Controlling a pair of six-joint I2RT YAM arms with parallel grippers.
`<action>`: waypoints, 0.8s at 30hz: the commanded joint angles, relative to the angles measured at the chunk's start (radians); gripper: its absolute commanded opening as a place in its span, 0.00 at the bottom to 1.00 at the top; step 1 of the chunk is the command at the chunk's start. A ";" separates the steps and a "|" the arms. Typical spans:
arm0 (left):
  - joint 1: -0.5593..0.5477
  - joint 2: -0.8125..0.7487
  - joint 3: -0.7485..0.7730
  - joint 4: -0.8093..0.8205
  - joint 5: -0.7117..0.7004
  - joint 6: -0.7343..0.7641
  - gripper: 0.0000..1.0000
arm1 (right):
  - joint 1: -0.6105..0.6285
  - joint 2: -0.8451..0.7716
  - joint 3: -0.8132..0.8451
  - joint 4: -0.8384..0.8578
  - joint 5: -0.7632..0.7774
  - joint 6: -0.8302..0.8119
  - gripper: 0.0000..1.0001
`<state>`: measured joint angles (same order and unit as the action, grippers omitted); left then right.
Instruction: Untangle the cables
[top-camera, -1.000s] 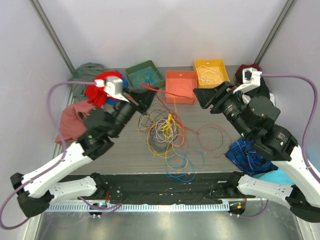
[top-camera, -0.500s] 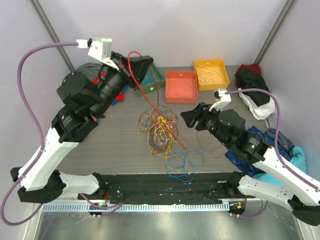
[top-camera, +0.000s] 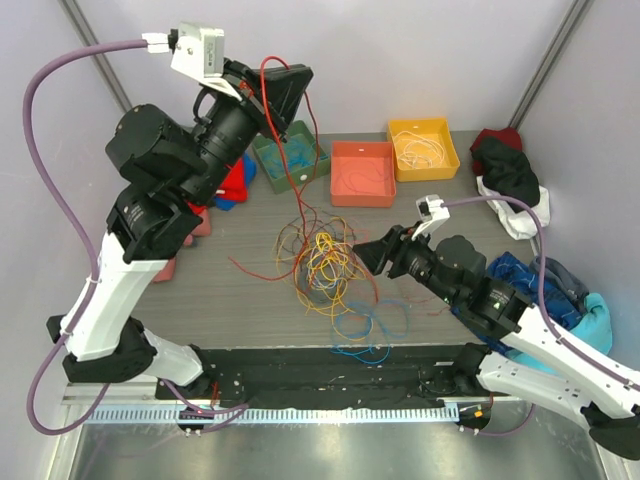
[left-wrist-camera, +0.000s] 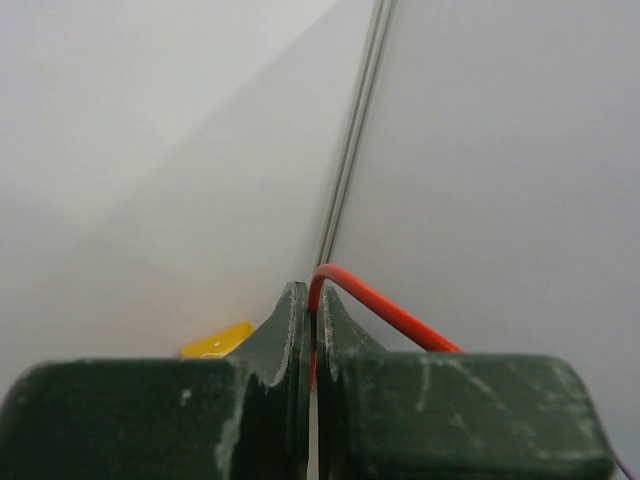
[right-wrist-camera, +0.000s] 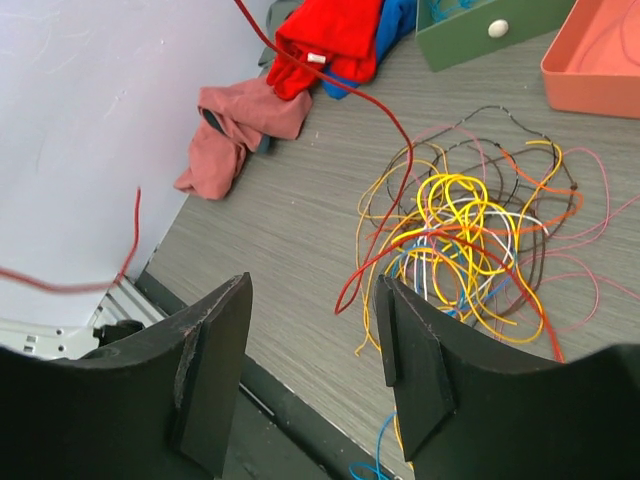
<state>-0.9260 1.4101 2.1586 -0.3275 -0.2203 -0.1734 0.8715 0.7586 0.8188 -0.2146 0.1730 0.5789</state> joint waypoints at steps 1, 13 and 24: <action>0.006 0.012 0.047 0.028 0.003 0.046 0.00 | 0.004 -0.028 -0.053 0.087 -0.055 -0.021 0.60; 0.006 0.056 0.152 0.051 0.073 0.023 0.00 | 0.004 0.174 -0.147 0.357 0.089 -0.155 0.64; 0.004 0.038 0.122 0.048 0.101 -0.005 0.00 | -0.002 0.530 0.003 0.593 0.246 -0.290 0.65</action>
<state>-0.9260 1.4723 2.2791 -0.3187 -0.1516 -0.1638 0.8715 1.2396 0.7673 0.1833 0.3279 0.3733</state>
